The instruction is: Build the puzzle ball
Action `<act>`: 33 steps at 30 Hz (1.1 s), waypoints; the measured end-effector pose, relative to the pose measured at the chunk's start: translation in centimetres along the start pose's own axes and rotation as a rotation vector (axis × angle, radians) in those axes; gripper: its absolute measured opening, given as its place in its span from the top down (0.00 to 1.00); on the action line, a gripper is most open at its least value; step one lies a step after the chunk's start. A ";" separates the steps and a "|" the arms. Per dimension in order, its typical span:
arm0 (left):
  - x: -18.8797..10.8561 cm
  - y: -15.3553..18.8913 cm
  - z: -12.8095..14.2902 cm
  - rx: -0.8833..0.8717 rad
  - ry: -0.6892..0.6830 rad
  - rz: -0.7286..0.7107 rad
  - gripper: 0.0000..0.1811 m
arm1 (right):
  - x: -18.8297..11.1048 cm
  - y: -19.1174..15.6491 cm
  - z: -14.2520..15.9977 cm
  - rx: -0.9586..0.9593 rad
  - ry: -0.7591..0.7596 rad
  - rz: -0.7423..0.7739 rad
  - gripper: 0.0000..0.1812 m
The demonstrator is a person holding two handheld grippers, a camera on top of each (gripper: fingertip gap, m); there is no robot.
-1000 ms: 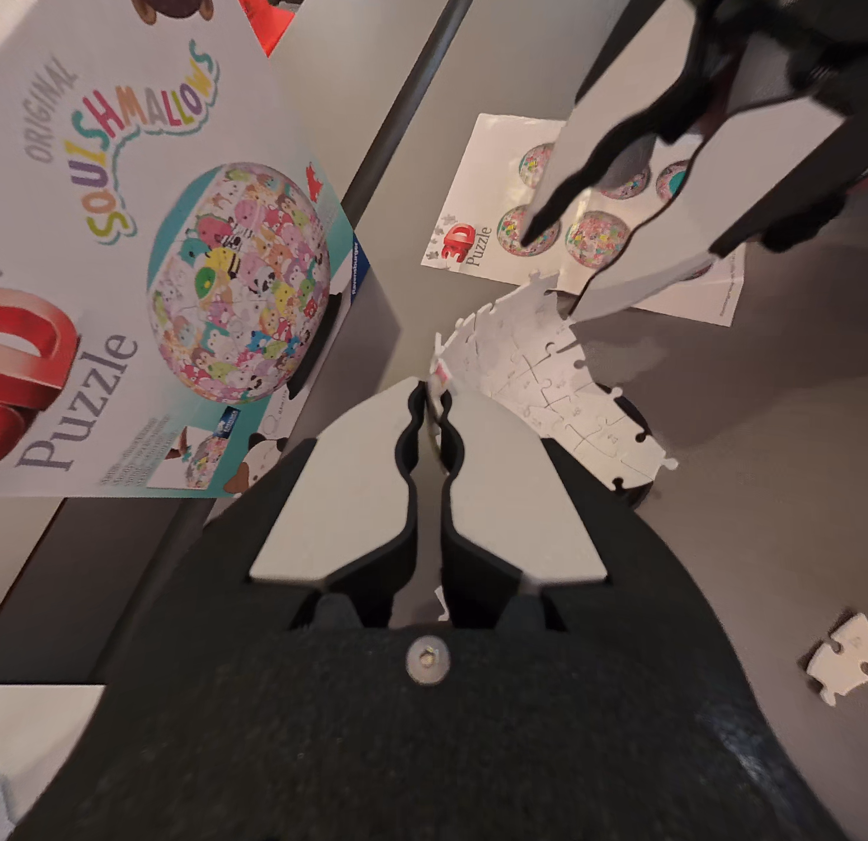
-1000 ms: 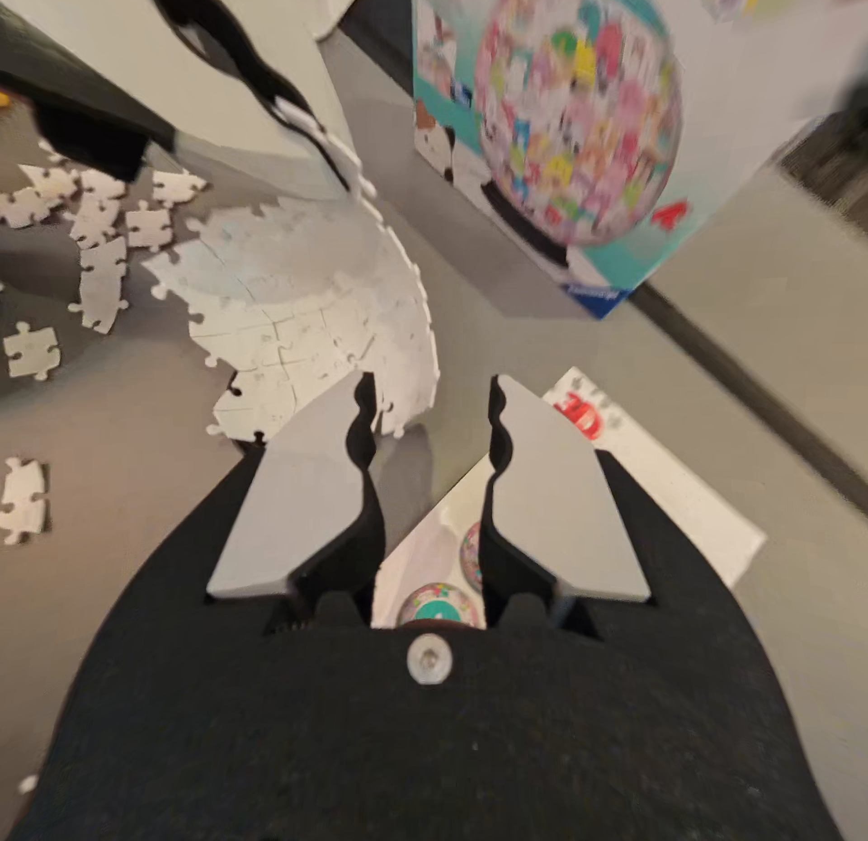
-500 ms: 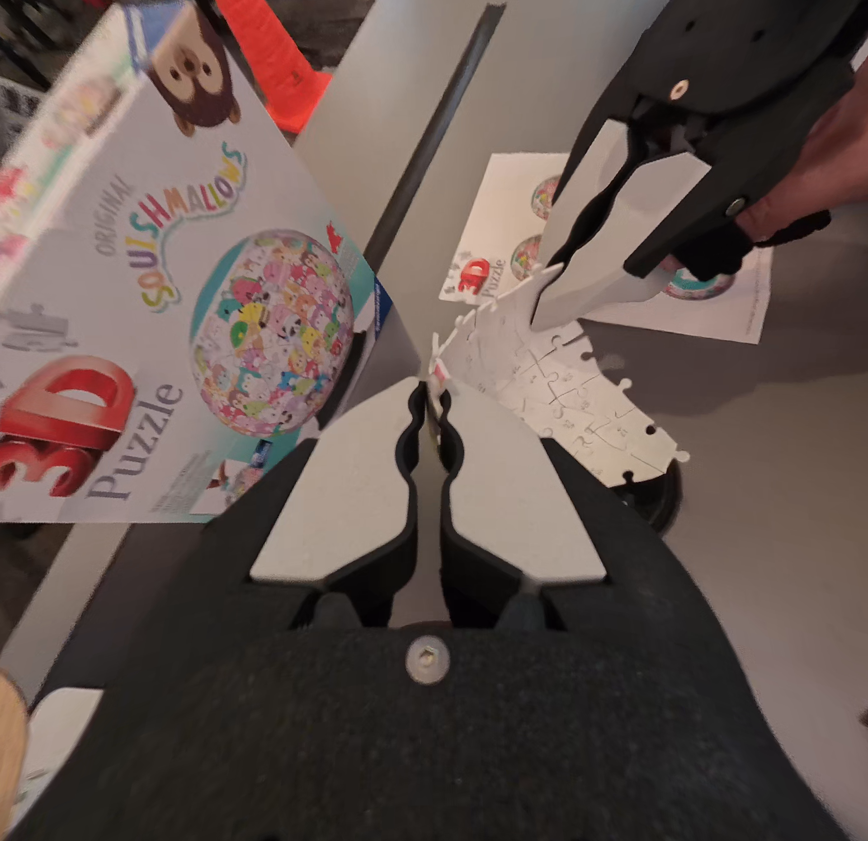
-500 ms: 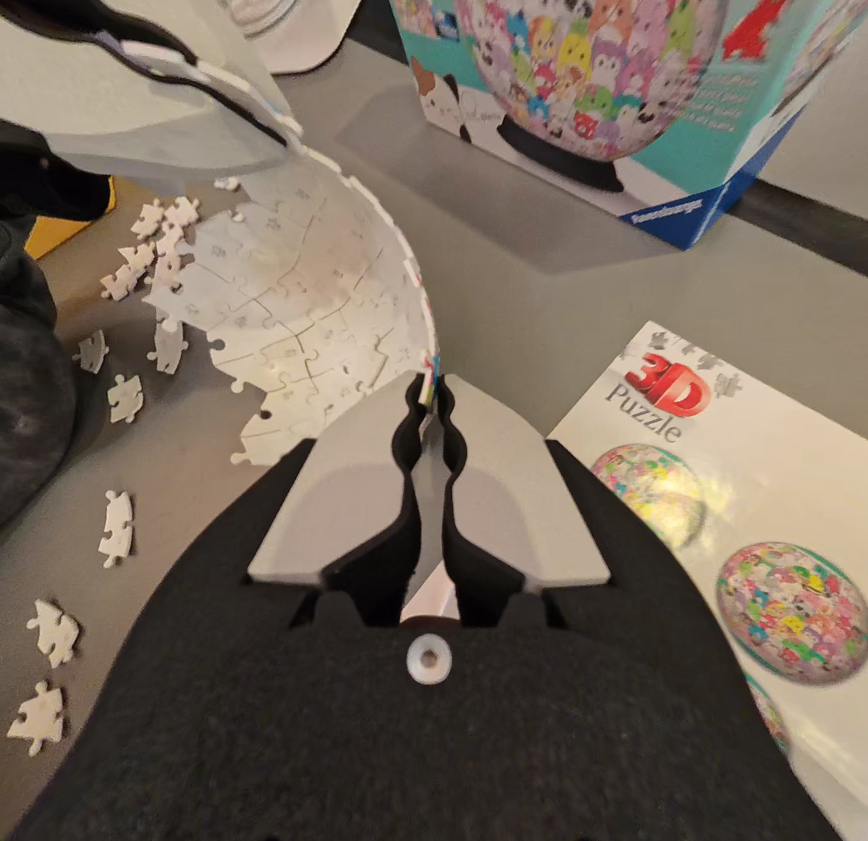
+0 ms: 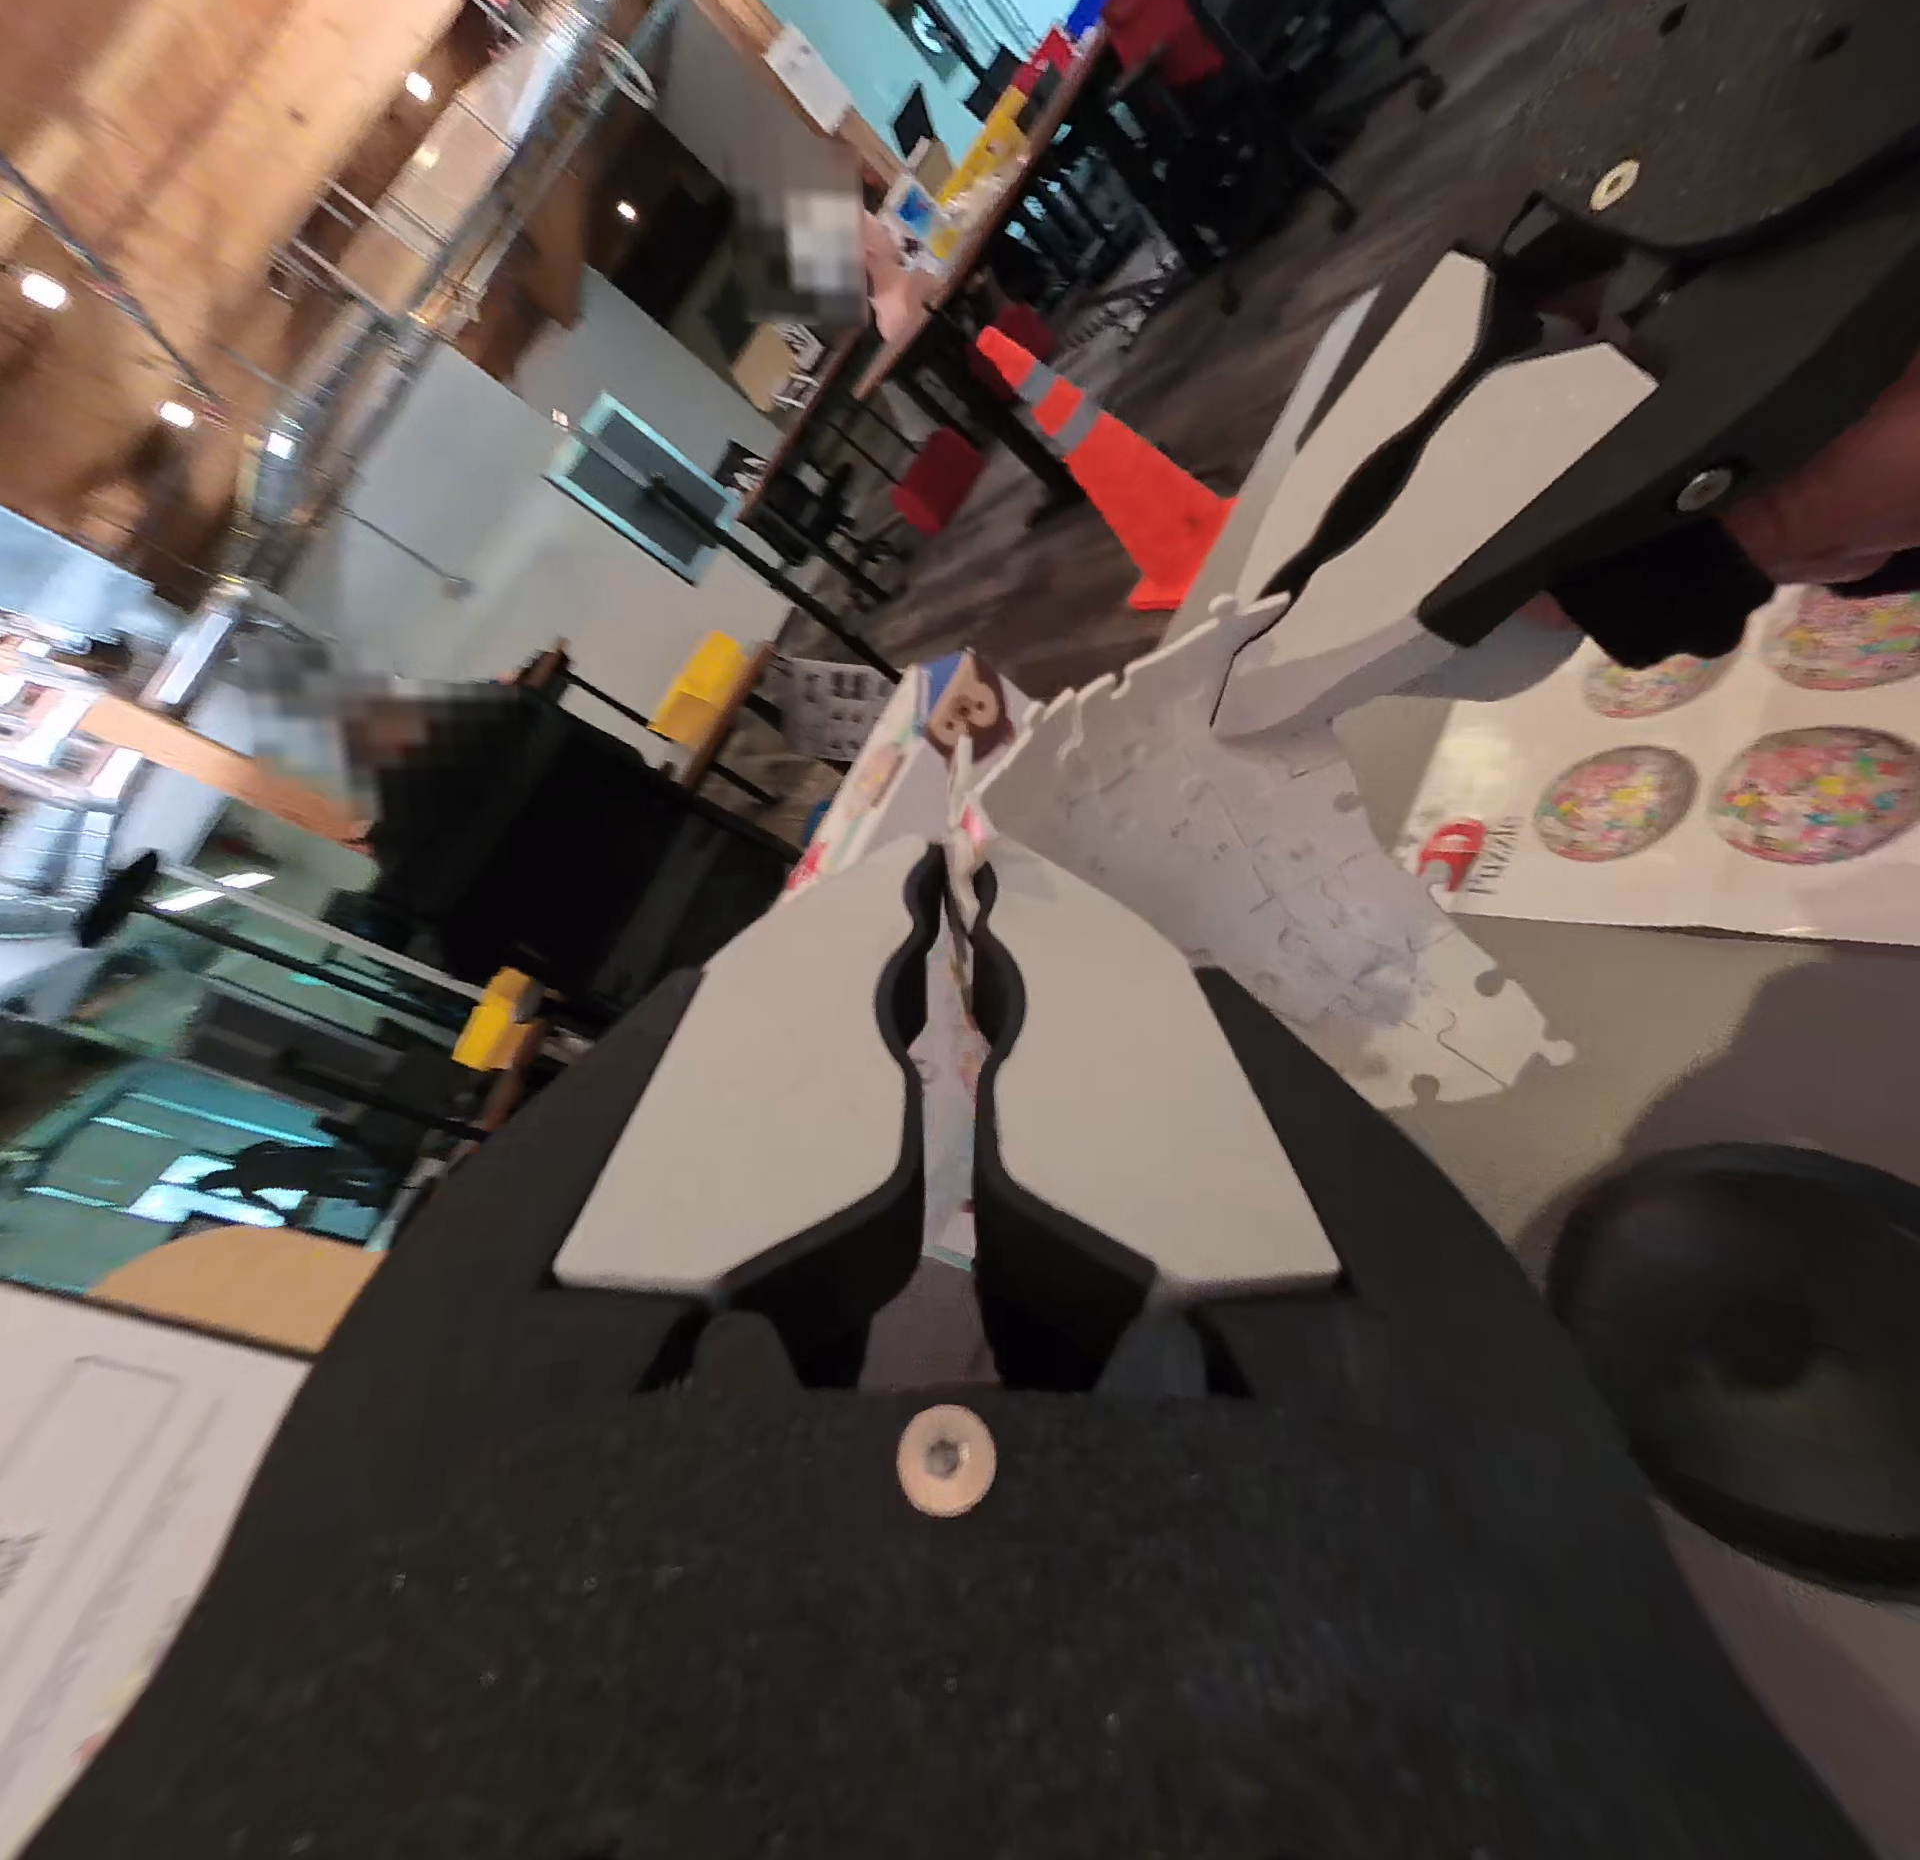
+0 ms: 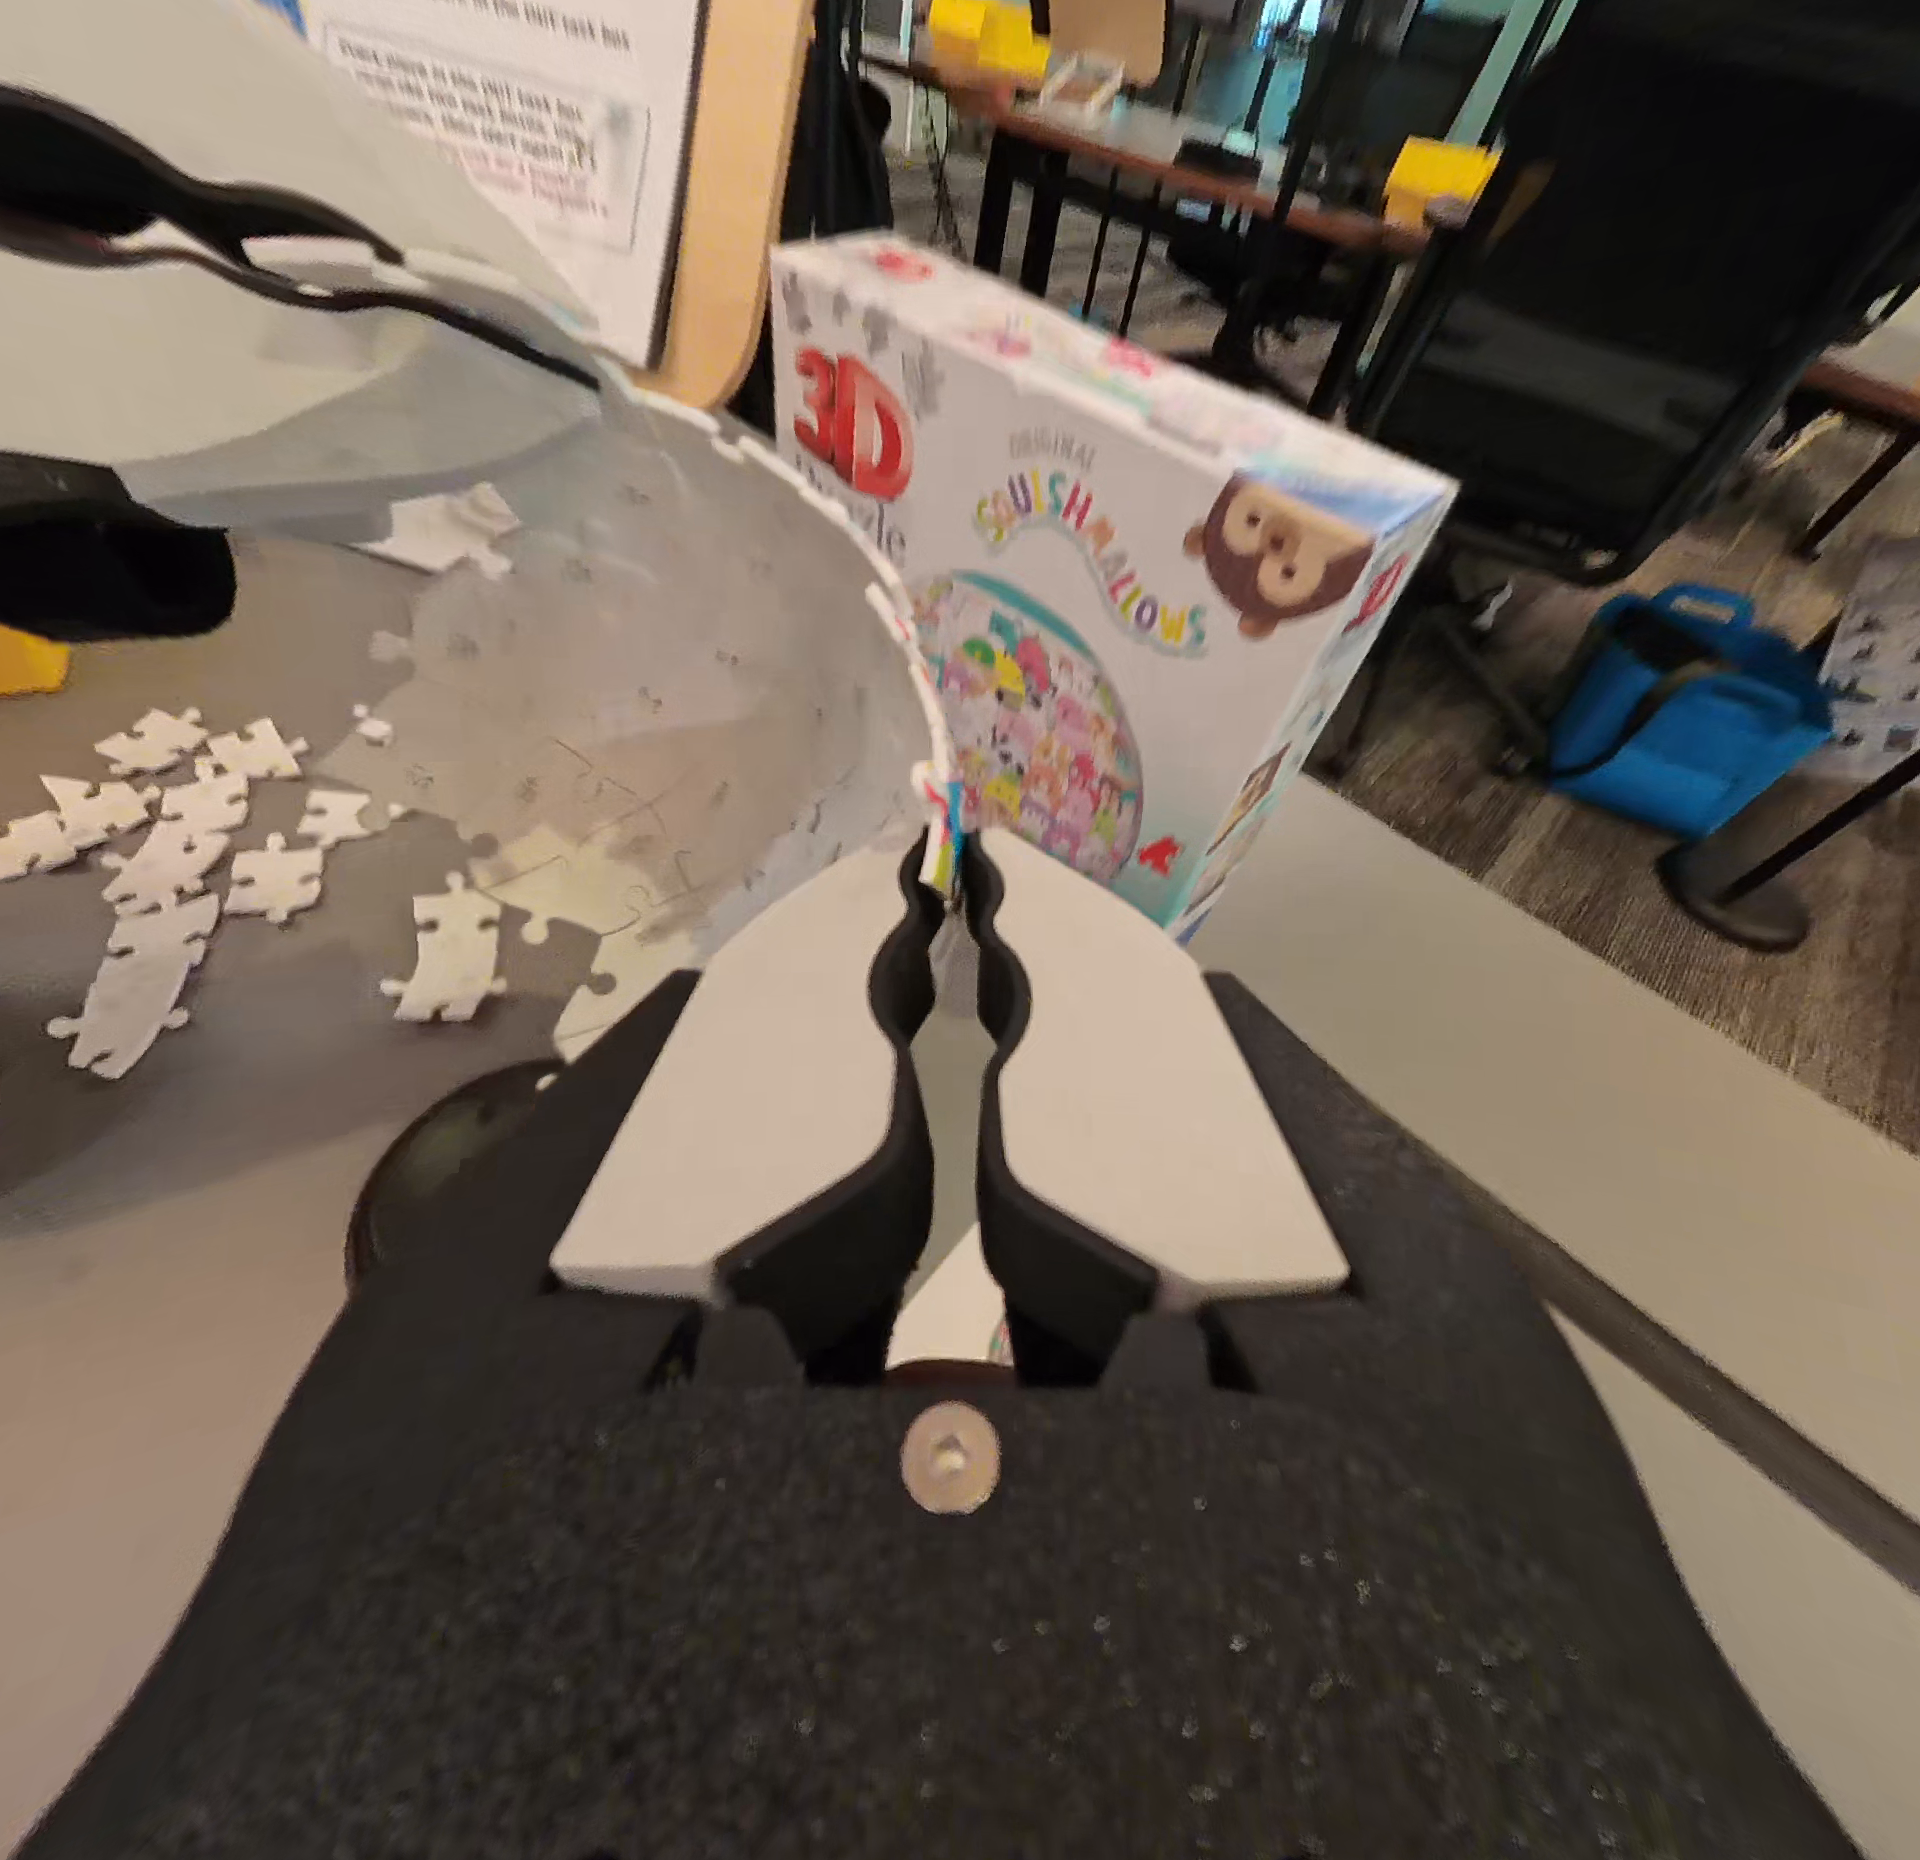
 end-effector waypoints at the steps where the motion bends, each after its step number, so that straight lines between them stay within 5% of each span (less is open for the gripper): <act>1: -0.3 -0.2 -0.4 0.029 0.003 -0.031 0.99 | -0.1 0.0 -0.5 -0.006 0.036 0.001 0.98; 26: -6.2 0.0 -8.5 0.497 0.187 -0.448 0.99 | -5.6 0.3 -7.8 -0.244 0.714 0.079 0.99; 33: -8.1 -0.8 -9.8 0.529 0.240 -0.523 0.99 | -7.0 -0.3 -10.4 -0.326 0.803 0.091 0.99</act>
Point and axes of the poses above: each gripper's, where its closed fingertips meet, x out along the fingers, z out of its underside, y = z × x across the jaws, the point moved 3 cm from there along -x, back along the fingers, and after that the axes turned 7 degrees about z, right-handed, at the moved point
